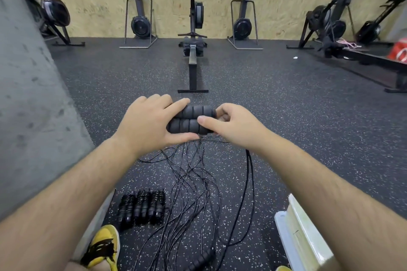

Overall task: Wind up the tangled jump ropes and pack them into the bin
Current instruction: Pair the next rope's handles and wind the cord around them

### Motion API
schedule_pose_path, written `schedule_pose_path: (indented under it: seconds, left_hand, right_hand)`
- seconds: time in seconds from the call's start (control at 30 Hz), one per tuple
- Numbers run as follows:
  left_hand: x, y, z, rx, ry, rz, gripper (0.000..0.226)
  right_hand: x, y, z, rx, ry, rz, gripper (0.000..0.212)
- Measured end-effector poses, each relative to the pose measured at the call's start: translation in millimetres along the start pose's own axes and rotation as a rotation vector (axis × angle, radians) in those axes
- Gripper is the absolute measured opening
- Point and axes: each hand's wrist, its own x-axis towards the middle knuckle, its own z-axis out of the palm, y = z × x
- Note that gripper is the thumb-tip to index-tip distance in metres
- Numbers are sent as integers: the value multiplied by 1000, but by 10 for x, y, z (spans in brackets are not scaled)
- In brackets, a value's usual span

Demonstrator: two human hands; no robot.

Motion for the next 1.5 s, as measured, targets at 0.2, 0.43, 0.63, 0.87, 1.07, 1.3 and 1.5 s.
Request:
schedule_pose_path:
  seconds: [0.2,0.43,0.63,0.87,1.07,1.3,1.5]
  left_hand:
    - [-10,38,72,35,-25,-23,90]
    - [8,82,107,57,-27,-69,97]
    - [16,89,125,53,-37,-86,99]
    - [4,67,134,45,-95,-82,87]
    - [-5,14,70,-5,-99,-41,74]
    - [-34,31,-5,-302,-125,69,77]
    - [37,212,-170,-453,-22,-19,69]
  right_hand:
    - [-29,-43,-20,-219,110,10,56]
    - [-54,-79,77,-349,212,-42,35]
    - [-92,-136,52,-518,206,-212,29]
    - [-106,-141,46,-537,154,-305,15]
    - [-43,-70,-186,-684,67,-439,19]
    - [162,93,-347,-409,57,-487,9]
    - [131,188,-138,-12,-21,-272,11]
